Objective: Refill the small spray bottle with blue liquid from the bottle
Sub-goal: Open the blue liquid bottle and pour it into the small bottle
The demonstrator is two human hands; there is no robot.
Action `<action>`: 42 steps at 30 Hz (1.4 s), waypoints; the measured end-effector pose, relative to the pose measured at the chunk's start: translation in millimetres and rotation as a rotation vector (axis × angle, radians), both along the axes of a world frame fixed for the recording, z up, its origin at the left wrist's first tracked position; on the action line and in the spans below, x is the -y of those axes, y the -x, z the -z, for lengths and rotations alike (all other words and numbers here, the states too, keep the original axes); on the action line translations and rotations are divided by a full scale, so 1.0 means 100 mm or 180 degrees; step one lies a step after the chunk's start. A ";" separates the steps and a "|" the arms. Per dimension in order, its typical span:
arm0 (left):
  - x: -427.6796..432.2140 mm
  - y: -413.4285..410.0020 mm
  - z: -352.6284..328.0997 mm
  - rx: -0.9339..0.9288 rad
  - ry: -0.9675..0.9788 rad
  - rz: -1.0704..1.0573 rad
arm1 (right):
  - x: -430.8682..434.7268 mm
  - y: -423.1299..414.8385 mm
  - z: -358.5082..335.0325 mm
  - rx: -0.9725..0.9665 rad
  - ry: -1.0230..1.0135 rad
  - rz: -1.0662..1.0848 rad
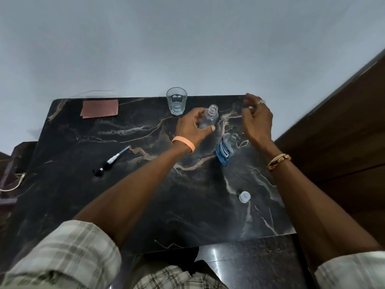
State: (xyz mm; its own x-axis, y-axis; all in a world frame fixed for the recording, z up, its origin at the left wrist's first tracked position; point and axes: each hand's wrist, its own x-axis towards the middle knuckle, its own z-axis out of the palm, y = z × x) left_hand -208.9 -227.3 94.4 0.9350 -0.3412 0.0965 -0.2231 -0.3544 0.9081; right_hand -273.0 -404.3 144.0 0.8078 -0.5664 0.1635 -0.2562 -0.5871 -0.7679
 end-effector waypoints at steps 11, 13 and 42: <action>-0.05 0.48 0.48 -0.0486 -0.0418 -0.0082 | -0.02 0.81 0.93 -0.0444 -0.0880 -0.0132; -0.06 0.54 0.51 -0.0522 -0.0388 -0.0061 | -0.10 0.83 1.06 -0.0569 -0.0867 -0.0073; -0.41 -0.06 -0.25 -0.0079 -0.0001 -0.0553 | -0.22 -0.21 0.11 -0.0141 0.1197 -0.0376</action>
